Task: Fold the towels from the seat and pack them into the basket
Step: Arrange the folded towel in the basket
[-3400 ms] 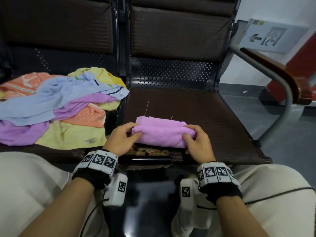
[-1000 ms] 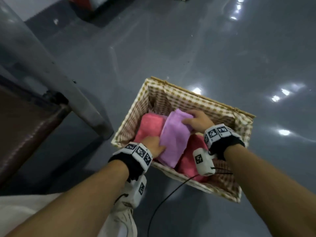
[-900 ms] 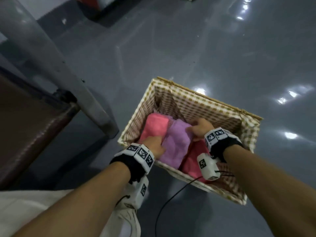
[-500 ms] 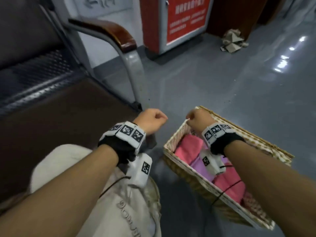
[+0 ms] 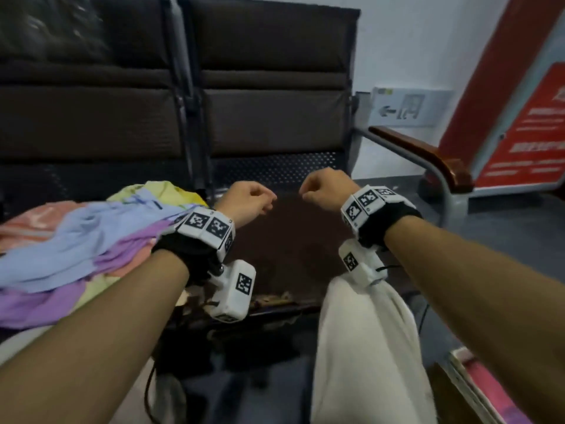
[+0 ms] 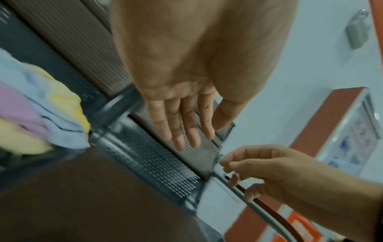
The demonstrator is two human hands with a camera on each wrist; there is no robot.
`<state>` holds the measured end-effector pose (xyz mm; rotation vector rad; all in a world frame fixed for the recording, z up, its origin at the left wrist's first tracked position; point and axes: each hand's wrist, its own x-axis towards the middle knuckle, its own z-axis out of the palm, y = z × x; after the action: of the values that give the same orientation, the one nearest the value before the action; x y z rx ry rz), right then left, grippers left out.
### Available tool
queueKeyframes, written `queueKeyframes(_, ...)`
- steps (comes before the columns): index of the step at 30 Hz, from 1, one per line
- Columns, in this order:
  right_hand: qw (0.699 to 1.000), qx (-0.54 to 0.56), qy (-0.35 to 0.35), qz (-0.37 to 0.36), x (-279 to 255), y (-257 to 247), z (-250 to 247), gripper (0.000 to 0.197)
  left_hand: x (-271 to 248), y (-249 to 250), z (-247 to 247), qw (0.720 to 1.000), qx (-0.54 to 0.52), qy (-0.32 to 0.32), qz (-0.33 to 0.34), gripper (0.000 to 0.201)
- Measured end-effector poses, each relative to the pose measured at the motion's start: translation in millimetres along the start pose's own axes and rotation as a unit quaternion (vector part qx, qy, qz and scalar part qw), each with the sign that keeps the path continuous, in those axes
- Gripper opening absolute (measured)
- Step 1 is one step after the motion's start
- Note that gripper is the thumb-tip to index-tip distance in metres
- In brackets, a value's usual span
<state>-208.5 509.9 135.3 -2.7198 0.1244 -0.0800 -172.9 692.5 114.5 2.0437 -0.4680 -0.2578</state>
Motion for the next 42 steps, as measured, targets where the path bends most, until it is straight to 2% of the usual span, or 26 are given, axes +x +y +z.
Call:
queueKeyframes(5, 0.994, -0.021, -0.078, -0.08, 56.2, -79.5, 58.1, 0.017, -9.2, -85.3, -84.1, 0.995, 0.046, 0.05, -0.071, 0.014)
queueKeyframes(9, 0.983, -0.021, -0.116, -0.144, 89.2, -120.5, 120.4, 0.019, -13.3, -152.5, -128.7, 0.976, 0.135, 0.081, -0.148, 0.012)
queueKeyframes(11, 0.976, -0.014, -0.147, -0.162, 103.2, -133.5, 152.9, 0.02, -12.9, -179.8, -143.5, 0.96, 0.202, 0.067, -0.183, 0.019)
queueKeyframes(14, 0.967, -0.004, -0.19, -0.167, 121.8, -145.4, 197.1, 0.027, -5.7, -208.6, -154.7, 0.925, 0.307, 0.032, -0.223, 0.04)
queueKeyframes(16, 0.966, 0.015, -0.197, -0.168, 132.2, -151.5, 220.9, 0.037, -0.9, -219.5, -160.1, 0.901, 0.358, 0.029, -0.242, 0.049)
queueKeyframes(20, 0.972, 0.036, -0.162, -0.166, 151.2, -161.5, 254.9, 0.061, 0.3, -240.6, -176.2, 0.883, 0.37, 0.053, -0.284, 0.057)
queueKeyframes(24, 0.971, 0.063, -0.143, -0.183, 166.8, -175.1, 274.4, 0.053, 1.6, -249.5, -178.7, 0.847, 0.436, 0.067, -0.297, 0.021)
queueKeyframes(29, 0.972, 0.028, -0.148, -0.179, 170.8, -186.9, 279.2, 0.036, 5.8, -251.5, -172.5, 0.834, 0.448, 0.089, -0.31, 0.023)
queueKeyframes(33, 0.978, 0.021, -0.149, -0.147, 166.5, -190.4, 273.9, 0.031, -2.3, -253.2, -176.2, 0.839, 0.438, 0.126, -0.297, 0.025)
queueKeyframes(36, 0.981, 0.013, -0.148, -0.126, 161.8, -195.2, 269.4, 0.025, -12.7, -257.2, -180.7, 0.842, 0.428, 0.119, -0.307, 0.027)
queueKeyframes(39, 0.981, 0.038, -0.144, -0.121, 158.4, -194.7, 264.2, 0.017, -16.8, -255.7, -181.4, 0.843, 0.422, 0.122, -0.31, 0.023)
queueKeyframes(42, 0.981, 0.072, -0.122, -0.131, 153.0, -191.1, 253.9, 0.012, -10.7, -244.2, -179.2, 0.851, 0.407, 0.168, -0.288, 0.025)
